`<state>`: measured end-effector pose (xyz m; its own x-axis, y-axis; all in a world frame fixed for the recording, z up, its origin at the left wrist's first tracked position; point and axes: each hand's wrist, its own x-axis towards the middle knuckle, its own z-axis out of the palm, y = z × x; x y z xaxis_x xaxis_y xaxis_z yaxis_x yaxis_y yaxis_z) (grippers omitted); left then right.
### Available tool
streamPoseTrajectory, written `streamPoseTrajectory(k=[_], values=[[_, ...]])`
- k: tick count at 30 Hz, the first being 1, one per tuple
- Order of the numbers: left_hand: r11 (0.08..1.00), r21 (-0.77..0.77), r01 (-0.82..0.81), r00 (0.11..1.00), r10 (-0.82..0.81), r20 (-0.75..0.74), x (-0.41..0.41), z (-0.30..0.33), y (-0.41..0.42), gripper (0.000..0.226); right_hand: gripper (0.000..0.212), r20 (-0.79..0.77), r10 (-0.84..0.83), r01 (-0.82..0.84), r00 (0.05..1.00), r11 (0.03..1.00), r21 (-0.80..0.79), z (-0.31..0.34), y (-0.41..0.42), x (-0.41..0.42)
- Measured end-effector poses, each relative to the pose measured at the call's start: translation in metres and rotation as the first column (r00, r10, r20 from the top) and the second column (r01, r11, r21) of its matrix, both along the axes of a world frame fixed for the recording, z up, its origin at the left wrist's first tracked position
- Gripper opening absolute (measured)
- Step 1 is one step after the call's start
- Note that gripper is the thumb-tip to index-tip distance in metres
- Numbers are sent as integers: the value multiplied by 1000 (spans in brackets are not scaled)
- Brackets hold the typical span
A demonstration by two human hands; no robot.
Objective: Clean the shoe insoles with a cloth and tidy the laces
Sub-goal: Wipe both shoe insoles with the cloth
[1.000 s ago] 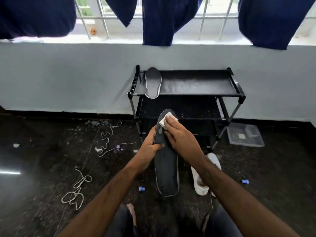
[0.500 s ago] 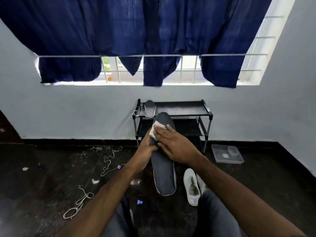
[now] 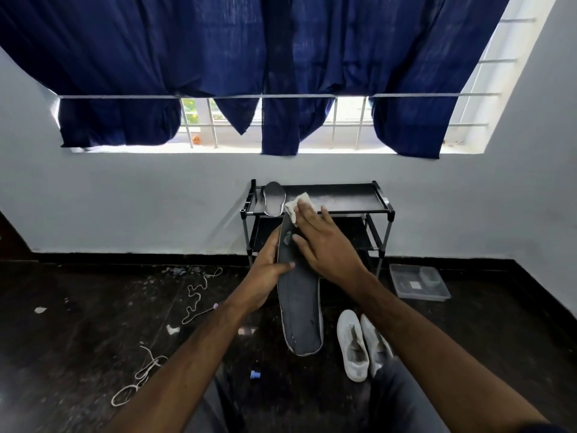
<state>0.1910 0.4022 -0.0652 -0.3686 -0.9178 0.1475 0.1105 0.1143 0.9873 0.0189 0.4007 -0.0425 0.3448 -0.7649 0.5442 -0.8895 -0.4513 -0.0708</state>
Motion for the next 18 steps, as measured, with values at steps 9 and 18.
streamPoseTrajectory(k=[9, 18], values=[[1000, 13, -20, 1000, 20, -23, -8, -5, -18, 79, 62, 2, -26, 26, 1000, 999, -30, -9, -23, -6], [999, 34, -6, 1000, 7, -30, -7, -10, -22, 84, 67, -41, 4, -4, 999, 1000, 4, -11, -35, -17]])
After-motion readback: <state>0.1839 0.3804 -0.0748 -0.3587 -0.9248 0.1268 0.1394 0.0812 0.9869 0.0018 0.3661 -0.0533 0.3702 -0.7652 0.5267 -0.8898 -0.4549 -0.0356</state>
